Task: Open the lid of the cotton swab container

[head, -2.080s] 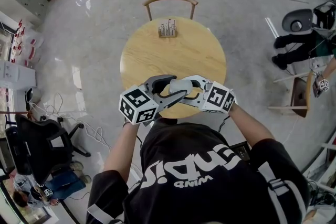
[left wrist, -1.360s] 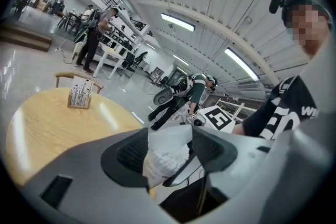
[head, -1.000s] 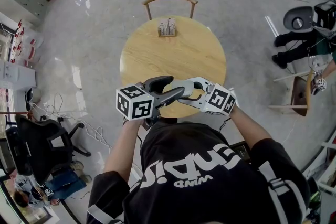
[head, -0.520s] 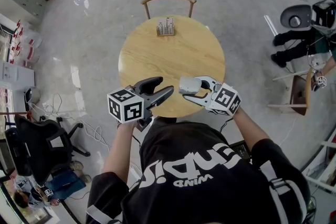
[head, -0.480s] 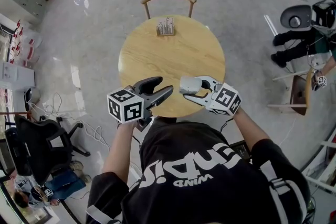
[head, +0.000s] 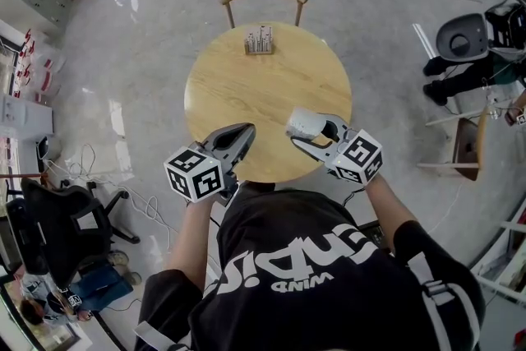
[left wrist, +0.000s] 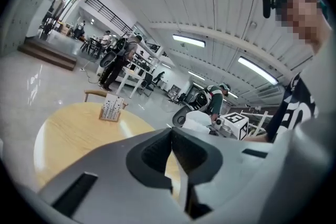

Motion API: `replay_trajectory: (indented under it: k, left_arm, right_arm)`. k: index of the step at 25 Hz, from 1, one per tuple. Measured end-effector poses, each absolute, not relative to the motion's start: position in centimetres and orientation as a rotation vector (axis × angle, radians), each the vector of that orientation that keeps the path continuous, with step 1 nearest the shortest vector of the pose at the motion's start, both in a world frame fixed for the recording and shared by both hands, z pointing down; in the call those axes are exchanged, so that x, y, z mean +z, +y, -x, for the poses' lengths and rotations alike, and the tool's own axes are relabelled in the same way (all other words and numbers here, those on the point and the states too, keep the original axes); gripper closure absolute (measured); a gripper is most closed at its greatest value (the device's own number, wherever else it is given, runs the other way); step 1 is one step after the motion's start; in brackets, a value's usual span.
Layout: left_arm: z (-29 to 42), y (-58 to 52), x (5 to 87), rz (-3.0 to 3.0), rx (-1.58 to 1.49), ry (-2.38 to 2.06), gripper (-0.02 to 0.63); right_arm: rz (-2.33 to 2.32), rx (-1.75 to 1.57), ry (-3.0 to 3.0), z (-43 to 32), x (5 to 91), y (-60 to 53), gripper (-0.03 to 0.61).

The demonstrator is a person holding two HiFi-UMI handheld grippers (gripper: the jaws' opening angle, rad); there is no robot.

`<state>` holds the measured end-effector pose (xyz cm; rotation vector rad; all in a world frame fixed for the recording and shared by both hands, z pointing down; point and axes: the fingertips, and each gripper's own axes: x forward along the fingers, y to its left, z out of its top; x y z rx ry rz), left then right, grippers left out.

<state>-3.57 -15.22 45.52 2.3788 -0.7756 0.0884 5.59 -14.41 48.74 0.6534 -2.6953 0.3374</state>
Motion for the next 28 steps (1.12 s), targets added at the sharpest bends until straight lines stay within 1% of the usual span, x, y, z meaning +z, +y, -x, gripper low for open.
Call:
replay_trajectory:
  k: [5,9,15,28]
  left_arm:
    - [5.0,-15.6,45.8,-2.419,0.094,-0.97,0.601]
    - [6.4,-15.5,46.1,-2.486,0.158,-1.145,0.601]
    - [8.1,-15.2,46.7,-2.493,0.158,-1.289,0.601]
    - [9.1,-15.4,46.2,-2.47,0.124,-1.428,0.601]
  right_arm:
    - [-0.799,0.352,-2.689,-6.8,47.7,-15.1,0.371]
    - [-0.958,0.39,-2.671,-7.8,47.4,-15.8,0.371]
    - [-1.155,0.422,-2.632,-9.2,47.8,-16.4,0.371]
    - [-1.199,0.445,-2.645,-9.9,47.8,-16.5,0.371]
